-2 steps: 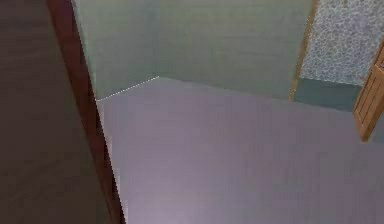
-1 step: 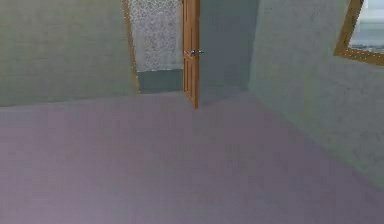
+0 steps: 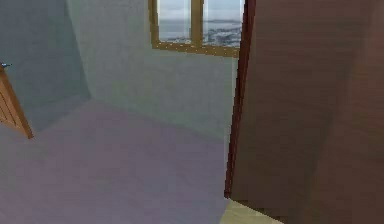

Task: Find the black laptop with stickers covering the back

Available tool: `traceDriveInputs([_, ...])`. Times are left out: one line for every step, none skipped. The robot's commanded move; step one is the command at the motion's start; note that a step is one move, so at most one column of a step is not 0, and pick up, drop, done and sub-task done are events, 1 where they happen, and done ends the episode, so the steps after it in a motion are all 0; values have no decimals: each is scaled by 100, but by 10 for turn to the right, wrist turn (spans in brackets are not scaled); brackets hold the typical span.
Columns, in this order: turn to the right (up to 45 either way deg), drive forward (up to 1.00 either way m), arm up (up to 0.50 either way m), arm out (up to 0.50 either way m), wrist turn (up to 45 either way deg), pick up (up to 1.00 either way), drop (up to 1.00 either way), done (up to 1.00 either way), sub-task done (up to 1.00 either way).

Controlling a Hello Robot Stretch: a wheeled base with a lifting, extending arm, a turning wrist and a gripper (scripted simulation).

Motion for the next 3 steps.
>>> traceDriveInputs([300, 0, 0, 0, 0, 0, 0, 0, 0])
traceDriveInputs([0, 5, 0, 0, 0, 0, 0, 0, 0])
traceDriveInputs([-450, 0, 0, 0, 0, 0, 0, 0, 0])
